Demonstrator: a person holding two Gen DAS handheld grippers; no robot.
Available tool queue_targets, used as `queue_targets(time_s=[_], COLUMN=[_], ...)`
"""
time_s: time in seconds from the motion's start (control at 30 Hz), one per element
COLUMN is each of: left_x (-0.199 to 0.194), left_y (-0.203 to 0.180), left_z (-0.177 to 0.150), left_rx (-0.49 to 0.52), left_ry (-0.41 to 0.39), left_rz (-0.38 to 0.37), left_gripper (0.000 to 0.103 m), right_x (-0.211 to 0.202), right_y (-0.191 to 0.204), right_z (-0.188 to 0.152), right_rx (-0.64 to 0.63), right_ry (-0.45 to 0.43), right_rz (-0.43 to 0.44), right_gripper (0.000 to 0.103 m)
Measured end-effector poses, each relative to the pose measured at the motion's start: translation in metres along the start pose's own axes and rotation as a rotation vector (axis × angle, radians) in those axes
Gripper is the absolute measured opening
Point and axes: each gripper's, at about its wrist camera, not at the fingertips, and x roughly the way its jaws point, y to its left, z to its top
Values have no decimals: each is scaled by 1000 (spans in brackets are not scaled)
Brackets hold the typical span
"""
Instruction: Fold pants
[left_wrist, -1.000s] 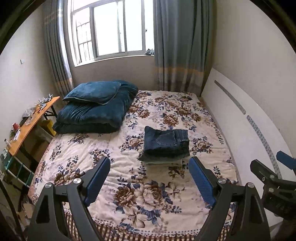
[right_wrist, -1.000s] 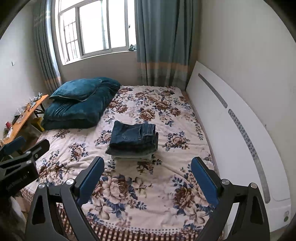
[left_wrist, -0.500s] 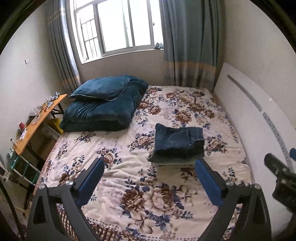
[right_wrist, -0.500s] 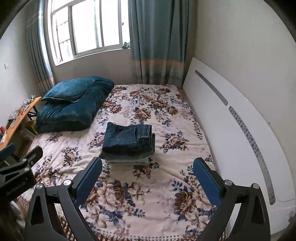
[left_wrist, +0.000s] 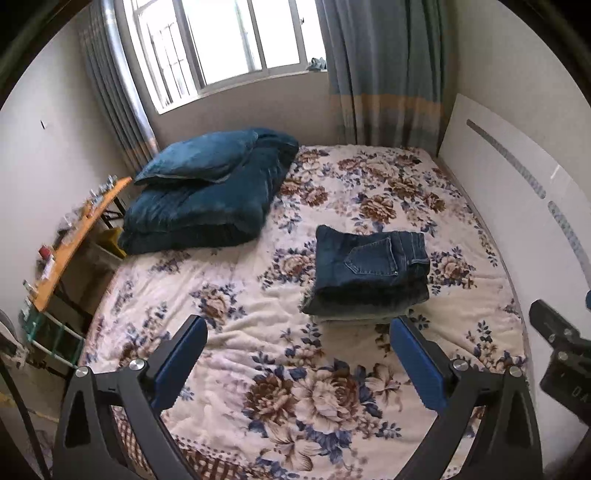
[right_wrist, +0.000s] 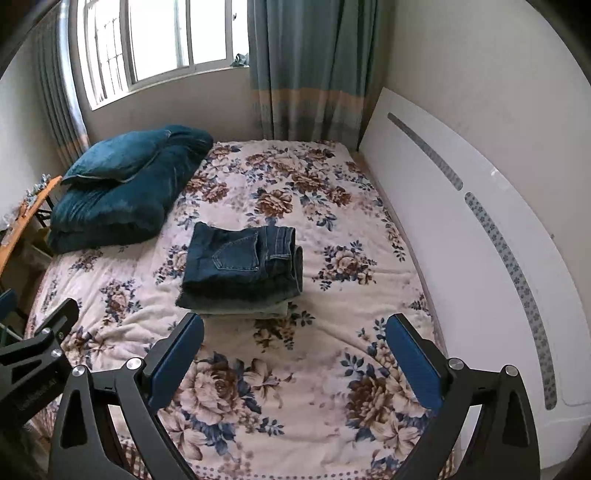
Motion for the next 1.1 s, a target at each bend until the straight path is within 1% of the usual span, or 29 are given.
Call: queue_targets(time_s=[0.2, 0.3, 0.5, 0.9, 1.1], left_x=[9, 11, 13, 12, 12], left_y=[0, 2, 3, 7, 7], left_z=[4, 4, 4, 3, 3], left_rx=[2, -5, 2, -5, -4], left_ry=[1, 10, 11, -2, -2], left_rz=[9, 4, -6, -25, -25], left_gripper=[101, 101, 101, 101, 101], right_x=[21, 19, 30, 23, 22], right_y=[-1, -2, 4, 14, 13], right_z=[1, 1, -3, -5, -4], right_rx=[8, 9, -6, -12, -9], right_ry=[25, 23, 25, 7, 12], right_rz=[-10, -8, 5, 11, 17], right_gripper=[101, 101, 101, 101, 101])
